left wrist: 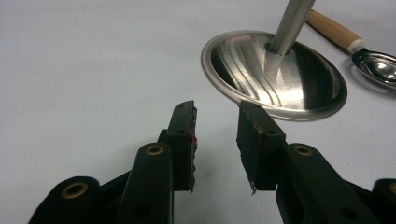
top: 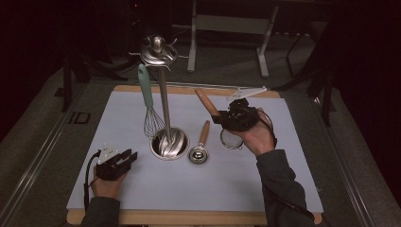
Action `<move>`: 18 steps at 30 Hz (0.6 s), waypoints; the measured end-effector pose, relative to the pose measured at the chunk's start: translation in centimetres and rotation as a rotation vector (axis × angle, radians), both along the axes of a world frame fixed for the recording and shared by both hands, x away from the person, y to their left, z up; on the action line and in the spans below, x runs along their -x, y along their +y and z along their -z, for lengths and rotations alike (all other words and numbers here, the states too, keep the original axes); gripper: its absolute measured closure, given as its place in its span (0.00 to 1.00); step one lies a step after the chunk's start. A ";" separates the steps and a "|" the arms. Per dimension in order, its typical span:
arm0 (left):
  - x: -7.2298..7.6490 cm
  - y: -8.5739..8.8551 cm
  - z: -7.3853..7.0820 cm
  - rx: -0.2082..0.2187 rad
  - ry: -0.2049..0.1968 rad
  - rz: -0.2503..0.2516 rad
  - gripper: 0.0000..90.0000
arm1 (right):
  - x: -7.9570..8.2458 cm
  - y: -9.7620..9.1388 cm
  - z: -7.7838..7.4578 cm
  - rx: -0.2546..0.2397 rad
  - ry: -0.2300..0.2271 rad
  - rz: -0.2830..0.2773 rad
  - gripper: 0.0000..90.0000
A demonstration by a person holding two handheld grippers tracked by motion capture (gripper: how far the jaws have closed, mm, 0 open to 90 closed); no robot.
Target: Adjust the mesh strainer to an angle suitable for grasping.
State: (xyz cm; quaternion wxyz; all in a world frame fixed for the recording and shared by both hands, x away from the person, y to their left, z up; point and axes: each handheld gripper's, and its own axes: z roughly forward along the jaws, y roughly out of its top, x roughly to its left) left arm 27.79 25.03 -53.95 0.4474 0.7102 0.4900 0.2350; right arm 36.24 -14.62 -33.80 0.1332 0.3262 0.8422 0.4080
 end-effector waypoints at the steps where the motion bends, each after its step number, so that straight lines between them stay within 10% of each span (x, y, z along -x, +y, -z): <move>1: 0.0 0.0 0.0 0.000 0.001 0.000 0.74 | 0.1 0.0 -0.1 -0.004 -0.004 -0.001 0.79; 18: 0.0 0.0 0.0 0.000 0.000 0.000 0.74 | 0.9 0.1 -1.6 -0.026 -0.060 -0.027 0.79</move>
